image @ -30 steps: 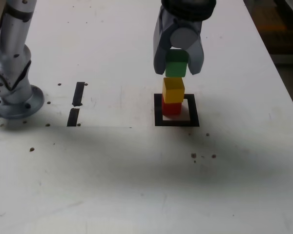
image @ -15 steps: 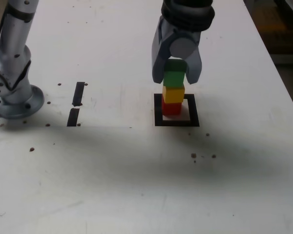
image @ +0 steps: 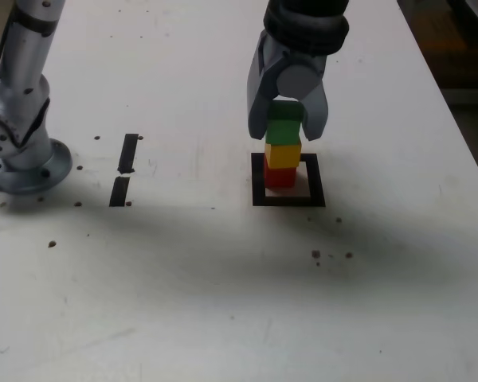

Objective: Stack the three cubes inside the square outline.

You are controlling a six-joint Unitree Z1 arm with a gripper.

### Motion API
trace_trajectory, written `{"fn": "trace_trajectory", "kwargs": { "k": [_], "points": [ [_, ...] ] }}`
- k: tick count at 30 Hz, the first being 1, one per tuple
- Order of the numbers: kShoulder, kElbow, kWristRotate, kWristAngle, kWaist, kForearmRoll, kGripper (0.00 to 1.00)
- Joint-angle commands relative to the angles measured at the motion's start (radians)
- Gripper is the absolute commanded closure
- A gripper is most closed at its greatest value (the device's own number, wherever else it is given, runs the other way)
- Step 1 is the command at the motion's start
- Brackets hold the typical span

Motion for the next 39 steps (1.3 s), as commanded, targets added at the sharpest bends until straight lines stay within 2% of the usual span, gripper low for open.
{"fn": "trace_trajectory", "kwargs": {
  "k": [1,4,7,13,19,27,32,39],
  "points": [
    [0.002,0.001,0.003,-0.007,0.002,0.001,0.26],
    [0.000,-0.001,0.004,-0.012,0.002,0.001,0.07],
    [-0.006,-0.002,0.003,-0.012,0.002,0.002,0.01],
    [-0.051,-0.001,-0.008,-0.004,0.002,0.018,0.00],
    [-0.180,0.027,-0.025,0.019,-0.008,0.082,0.00],
    [-0.425,0.289,0.010,0.051,0.015,0.071,0.00],
    [-0.525,0.499,0.027,0.064,0.028,-0.002,0.00],
    [-0.562,0.809,0.040,0.033,0.059,-0.257,0.01]
  ]
}}
